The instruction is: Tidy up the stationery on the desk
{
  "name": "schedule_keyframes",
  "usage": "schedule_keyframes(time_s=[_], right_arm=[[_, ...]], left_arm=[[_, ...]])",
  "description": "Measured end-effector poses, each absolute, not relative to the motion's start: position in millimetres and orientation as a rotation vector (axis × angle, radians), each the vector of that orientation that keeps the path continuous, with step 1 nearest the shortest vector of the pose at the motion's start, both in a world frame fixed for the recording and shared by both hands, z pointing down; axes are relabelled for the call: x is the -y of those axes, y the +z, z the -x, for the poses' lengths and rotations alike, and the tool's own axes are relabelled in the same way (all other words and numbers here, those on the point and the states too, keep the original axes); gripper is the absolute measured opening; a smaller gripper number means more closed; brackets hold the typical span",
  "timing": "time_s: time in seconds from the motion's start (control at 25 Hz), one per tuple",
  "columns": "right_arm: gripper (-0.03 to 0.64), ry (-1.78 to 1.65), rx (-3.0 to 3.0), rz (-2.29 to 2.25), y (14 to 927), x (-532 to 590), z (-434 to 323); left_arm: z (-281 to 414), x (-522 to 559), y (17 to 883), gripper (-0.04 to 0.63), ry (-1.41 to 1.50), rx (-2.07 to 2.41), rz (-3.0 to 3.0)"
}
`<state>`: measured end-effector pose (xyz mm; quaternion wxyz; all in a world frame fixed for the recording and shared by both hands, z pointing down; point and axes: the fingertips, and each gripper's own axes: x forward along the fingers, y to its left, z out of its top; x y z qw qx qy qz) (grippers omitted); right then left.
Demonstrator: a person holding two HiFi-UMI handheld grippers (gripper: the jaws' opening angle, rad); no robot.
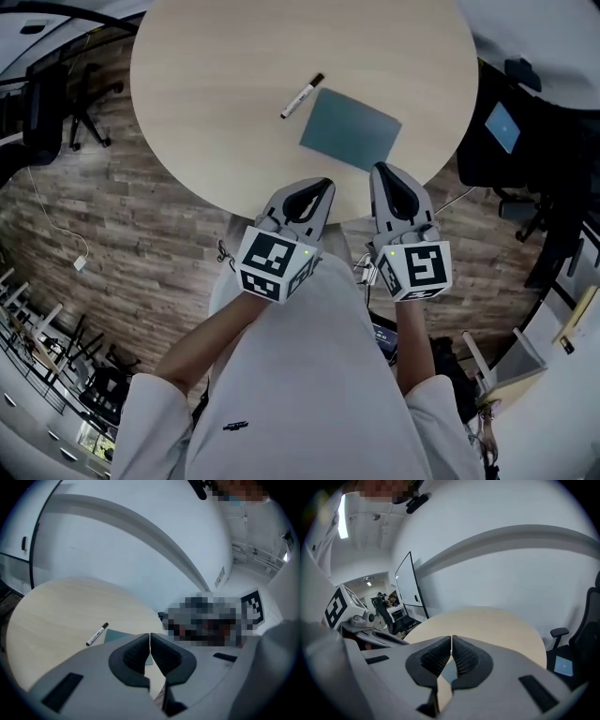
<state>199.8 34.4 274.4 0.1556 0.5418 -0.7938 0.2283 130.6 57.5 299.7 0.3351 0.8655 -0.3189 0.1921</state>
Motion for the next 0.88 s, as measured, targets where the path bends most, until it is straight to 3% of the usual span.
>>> schedule_keyframes(time_s=[0.6, 0.68, 0.76, 0.84, 0.88], right_arm=[[0.037, 0.658, 2.252, -1.191, 385.6, 24.9, -220.6], [0.037, 0.653, 2.239, -1.156, 396.7, 31.8, -223.9], [0.045, 0.658, 2.231, -1.115, 408.6, 36.9, -224.9], [0.141, 0.668, 2.218, -1.062, 423.6, 39.8, -225.0], [0.15, 0.672, 2.208, -1.037, 431.7, 40.9, -226.0]], left_arm=[[-155.4, -28.0, 414.3, 0.029, 0.428, 0.937, -1.966], [-157.8, -25.8, 426.4, 0.12, 0.433, 0.946, -1.939], [-159.5, -24.3, 437.1, 0.143, 0.452, 0.957, -1.934], [-161.5, -24.2, 448.6, 0.16, 0.465, 0.963, -1.926], [-163.2, -24.7, 455.1, 0.173, 0.467, 0.964, -1.912]])
